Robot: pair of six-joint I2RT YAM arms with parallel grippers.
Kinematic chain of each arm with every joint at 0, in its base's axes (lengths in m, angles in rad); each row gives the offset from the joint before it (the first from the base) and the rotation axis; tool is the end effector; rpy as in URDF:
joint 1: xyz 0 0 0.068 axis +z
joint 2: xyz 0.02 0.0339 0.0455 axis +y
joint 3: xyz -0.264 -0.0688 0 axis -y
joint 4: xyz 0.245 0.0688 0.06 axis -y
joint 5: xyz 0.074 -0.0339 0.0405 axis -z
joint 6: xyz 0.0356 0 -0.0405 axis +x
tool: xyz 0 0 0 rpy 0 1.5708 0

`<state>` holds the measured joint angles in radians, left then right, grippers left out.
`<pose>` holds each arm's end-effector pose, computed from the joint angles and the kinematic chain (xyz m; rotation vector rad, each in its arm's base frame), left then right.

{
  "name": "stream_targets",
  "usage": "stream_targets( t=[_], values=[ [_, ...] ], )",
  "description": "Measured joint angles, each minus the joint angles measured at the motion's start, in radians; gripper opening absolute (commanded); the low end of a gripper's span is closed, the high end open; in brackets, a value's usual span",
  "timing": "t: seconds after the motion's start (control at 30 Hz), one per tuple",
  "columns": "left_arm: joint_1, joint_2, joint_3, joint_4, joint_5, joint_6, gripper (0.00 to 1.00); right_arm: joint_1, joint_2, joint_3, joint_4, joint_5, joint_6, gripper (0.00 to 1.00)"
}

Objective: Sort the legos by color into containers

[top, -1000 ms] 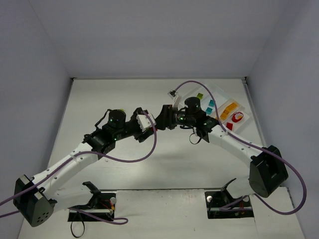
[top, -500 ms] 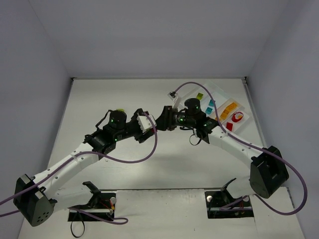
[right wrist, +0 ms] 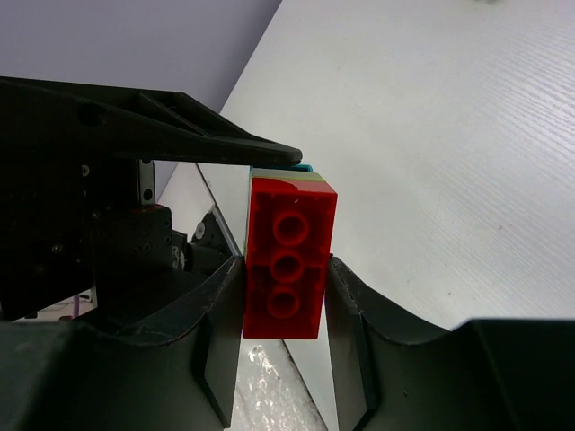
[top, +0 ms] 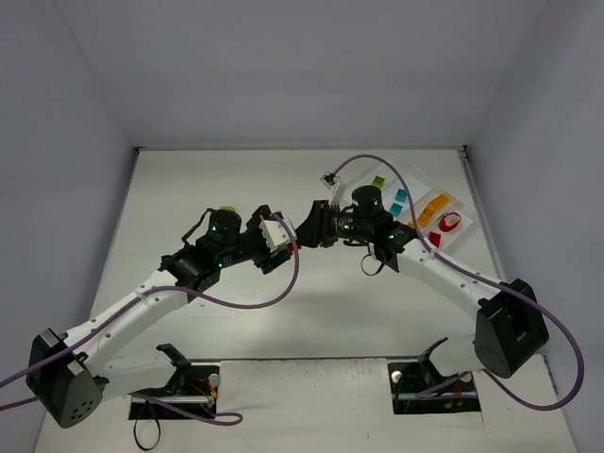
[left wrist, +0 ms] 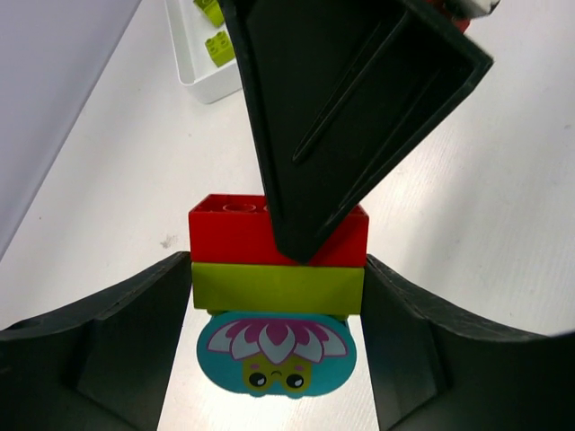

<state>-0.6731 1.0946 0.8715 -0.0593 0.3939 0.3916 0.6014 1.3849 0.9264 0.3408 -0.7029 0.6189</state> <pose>0.1899 -0.1689 0.3227 1.1762 1.4512 -0.5596 0.2491 0.1989 0.3064 -0.5727 1.8110 1.4623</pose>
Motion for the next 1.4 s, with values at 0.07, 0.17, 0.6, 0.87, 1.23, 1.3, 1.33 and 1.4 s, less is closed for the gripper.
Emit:
stream_targets(
  t=[0.07,0.17,0.6,0.87,1.23,1.3,1.33,1.4],
  values=[
    [0.000,0.002,0.000,-0.012,-0.008,0.002,0.67,-0.005,0.000,0.000,-0.006,0.000,-0.003,0.00],
    [0.000,0.006,0.000,-0.021,-0.015,0.005,0.67,-0.006,0.000,0.000,-0.011,0.000,-0.010,0.00],
    [0.000,0.033,0.000,-0.019,-0.016,0.001,0.67,-0.006,-0.002,0.000,-0.015,0.000,-0.010,0.00],
    [0.000,0.039,0.000,0.001,-0.002,-0.011,0.56,-0.006,-0.002,-0.017,0.016,-0.001,0.014,0.00],
    [0.000,0.046,0.000,0.010,0.007,-0.015,0.04,-0.026,-0.007,-0.020,0.010,-0.008,0.011,0.00],
    [-0.001,0.057,0.002,0.031,0.019,-0.019,0.03,-0.045,-0.019,-0.020,-0.012,-0.025,0.007,0.00],
    [-0.003,0.064,0.004,0.045,0.027,-0.021,0.03,-0.060,-0.028,-0.020,-0.024,-0.037,0.004,0.00],
    [-0.006,0.072,0.013,0.037,0.028,-0.021,0.03,-0.109,-0.054,-0.020,-0.044,-0.053,-0.007,0.00]
  ],
)
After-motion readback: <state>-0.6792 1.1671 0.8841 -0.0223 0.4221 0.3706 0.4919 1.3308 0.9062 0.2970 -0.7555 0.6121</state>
